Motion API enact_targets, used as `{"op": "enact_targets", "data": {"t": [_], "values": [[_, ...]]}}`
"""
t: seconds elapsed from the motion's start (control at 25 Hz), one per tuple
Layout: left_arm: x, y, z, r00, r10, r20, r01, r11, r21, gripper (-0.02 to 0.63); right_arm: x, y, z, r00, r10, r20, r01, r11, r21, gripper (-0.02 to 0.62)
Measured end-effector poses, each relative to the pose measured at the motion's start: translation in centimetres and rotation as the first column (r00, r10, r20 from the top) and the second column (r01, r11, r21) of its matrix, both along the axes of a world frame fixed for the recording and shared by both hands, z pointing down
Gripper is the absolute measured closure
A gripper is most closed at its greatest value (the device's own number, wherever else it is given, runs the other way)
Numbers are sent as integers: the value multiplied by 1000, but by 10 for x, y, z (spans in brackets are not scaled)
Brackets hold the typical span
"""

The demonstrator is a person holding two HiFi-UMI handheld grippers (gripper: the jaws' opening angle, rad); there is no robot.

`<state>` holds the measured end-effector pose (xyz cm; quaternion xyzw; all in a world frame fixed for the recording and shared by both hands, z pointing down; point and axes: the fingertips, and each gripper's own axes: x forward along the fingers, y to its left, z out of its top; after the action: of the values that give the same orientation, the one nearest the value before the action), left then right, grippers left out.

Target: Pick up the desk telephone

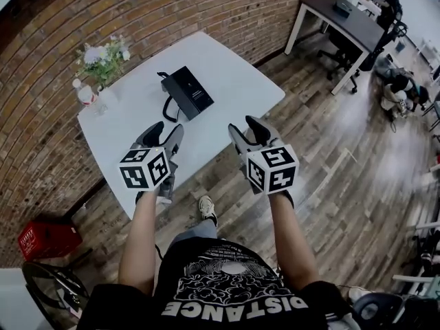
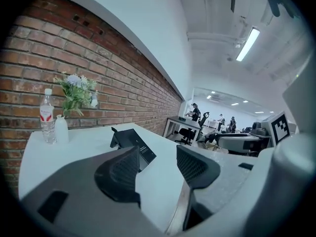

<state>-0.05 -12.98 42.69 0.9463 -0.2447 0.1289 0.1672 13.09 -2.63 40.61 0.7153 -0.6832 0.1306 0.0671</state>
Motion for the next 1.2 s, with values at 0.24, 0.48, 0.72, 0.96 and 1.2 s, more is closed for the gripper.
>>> {"op": "enact_targets", "data": {"t": [0.24,0.48,0.72,0.96,1.2], "values": [[21,-52,7,1000,-13,2,13,999,-38,387,20,-56,4,1000,-22,2,22,999,-31,407],[32,-102,17,1000,-25,7,25,997,-72,382,31,-114,10,999,-53,3,53,996,-65,396],[39,-139,35,1000,-25,7,26,991,-131,370,35,-162,18,996,-91,4,91,991,-100,386],[48,-159,51,1000,-13,0,13,983,-184,370,37,-190,31,992,-121,20,123,982,-141,379],[57,-166,71,1000,-1,13,4,971,-239,370,40,-211,55,983,-178,51,185,963,-195,377]]}}
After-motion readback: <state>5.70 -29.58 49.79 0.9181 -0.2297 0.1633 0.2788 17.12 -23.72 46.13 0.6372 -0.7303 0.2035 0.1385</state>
